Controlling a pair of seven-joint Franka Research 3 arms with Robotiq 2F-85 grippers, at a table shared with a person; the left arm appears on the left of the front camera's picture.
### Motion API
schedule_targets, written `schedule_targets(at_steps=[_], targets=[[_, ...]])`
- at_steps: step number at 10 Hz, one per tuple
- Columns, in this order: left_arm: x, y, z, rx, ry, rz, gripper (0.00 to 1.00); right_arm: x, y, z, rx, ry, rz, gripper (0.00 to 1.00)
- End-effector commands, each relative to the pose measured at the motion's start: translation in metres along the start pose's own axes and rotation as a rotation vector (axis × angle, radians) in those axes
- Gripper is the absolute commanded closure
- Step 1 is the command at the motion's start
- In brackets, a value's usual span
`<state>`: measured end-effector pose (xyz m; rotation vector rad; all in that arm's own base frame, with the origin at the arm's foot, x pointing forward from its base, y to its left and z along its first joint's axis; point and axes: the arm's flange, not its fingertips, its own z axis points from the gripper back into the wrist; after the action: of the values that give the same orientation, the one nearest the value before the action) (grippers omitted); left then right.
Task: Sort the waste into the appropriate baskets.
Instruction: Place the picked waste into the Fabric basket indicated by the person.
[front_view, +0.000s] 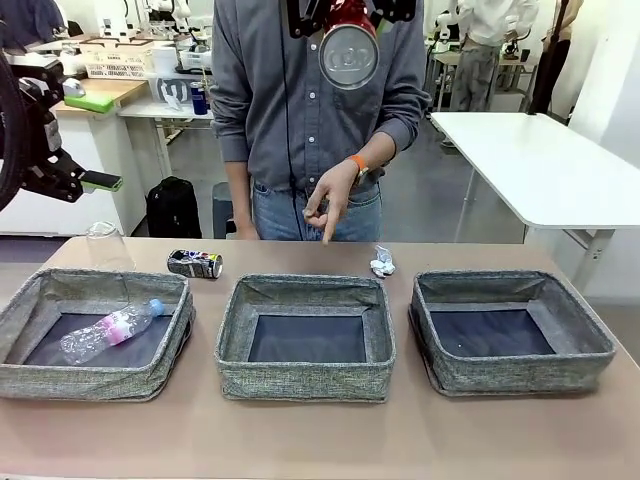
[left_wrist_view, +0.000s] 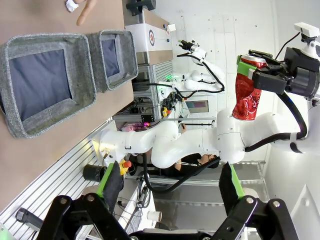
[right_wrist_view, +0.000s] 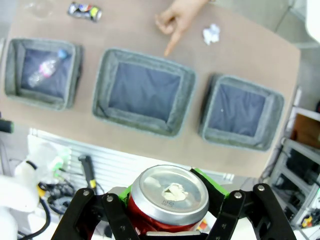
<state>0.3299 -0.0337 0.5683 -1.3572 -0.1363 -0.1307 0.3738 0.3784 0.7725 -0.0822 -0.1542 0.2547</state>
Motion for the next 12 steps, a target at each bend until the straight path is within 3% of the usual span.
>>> schedule_targets(at_steps=[1, 9, 10, 11, 12], targets=[[-0.001, -0.005, 0.001, 0.001, 0.002, 0.010, 0.00, 0.000, 0.002, 0.001, 0.009, -0.011, 0.001, 0.63], [-0.001, -0.005, 0.001, 0.001, 0.002, 0.010, 0.00, 0.000, 0.000, 0.000, 0.000, 0.000, 0.000, 0.63], [-0.001, -0.005, 0.001, 0.001, 0.002, 0.010, 0.00, 0.013, 0.001, -0.042, -0.082, 0.125, 0.211, 0.63], [-0.001, -0.005, 0.001, 0.001, 0.002, 0.010, 0.00, 0.025, 0.002, -0.087, -0.008, 0.174, 0.274, 0.63], [-0.001, -0.005, 0.001, 0.001, 0.002, 0.010, 0.00, 0.032, 0.006, -0.134, 0.064, 0.159, 0.357, 0.63]])
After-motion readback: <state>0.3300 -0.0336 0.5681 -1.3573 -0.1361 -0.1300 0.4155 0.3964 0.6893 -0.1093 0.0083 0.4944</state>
